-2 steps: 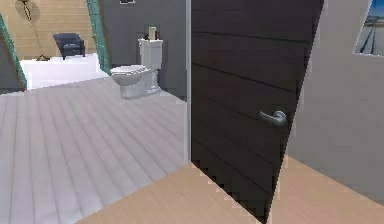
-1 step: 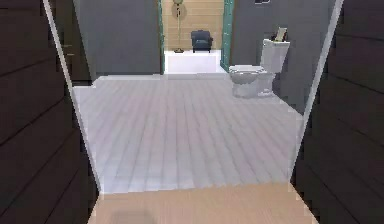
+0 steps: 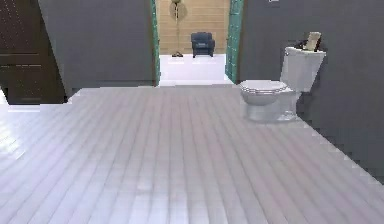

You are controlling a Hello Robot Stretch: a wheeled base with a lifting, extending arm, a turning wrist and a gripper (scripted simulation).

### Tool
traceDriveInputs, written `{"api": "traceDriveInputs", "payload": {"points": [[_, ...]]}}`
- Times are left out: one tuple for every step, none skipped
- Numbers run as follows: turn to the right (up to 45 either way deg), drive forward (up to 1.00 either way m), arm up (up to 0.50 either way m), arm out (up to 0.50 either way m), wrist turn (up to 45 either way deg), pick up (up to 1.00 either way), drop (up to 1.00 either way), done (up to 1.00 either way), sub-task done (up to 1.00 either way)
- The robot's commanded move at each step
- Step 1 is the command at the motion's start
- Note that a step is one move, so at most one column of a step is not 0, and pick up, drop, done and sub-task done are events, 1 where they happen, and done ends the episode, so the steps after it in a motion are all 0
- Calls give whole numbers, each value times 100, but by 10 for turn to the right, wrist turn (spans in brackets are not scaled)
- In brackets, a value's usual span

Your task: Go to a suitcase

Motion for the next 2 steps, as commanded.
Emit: {"api": "traceDriveInputs", "payload": {"points": [[0,100,0,0,0,0,0,0,0],[-30,0,0,0,0,0,0,0,0]]}}
